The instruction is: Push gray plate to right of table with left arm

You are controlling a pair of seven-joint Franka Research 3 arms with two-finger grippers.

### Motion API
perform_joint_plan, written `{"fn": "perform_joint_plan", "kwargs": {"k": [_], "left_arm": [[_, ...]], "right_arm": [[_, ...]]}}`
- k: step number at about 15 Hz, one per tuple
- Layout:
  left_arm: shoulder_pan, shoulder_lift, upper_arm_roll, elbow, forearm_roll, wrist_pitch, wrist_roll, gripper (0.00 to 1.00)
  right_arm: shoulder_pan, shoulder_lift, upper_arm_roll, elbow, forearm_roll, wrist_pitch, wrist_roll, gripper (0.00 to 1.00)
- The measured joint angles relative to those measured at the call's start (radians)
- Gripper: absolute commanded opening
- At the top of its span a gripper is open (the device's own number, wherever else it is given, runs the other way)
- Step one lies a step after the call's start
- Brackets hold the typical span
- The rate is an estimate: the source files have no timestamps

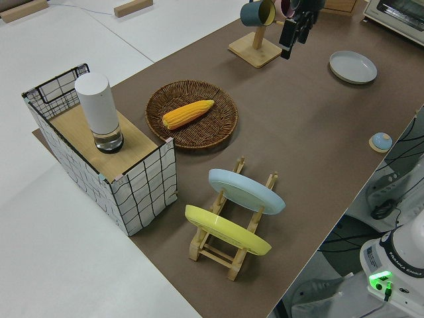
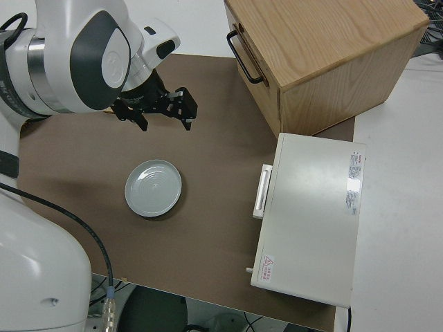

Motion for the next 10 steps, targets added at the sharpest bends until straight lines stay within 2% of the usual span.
{"fn": "perform_joint_plan", "kwargs": {"k": [4,10], "left_arm": [[0.006,-0.002,0.01,0.082,0.0,-0.072,0.0,1.0],[0.006,-0.002,0.01,0.094,0.0,-0.074,0.0,1.0]], "right_arm": [[0.0,0.0,0.0,0.0,0.0,0.0,0.0,0.996],[0.0,0.0,0.0,0.0,0.0,0.0,0.0,0.996]]}}
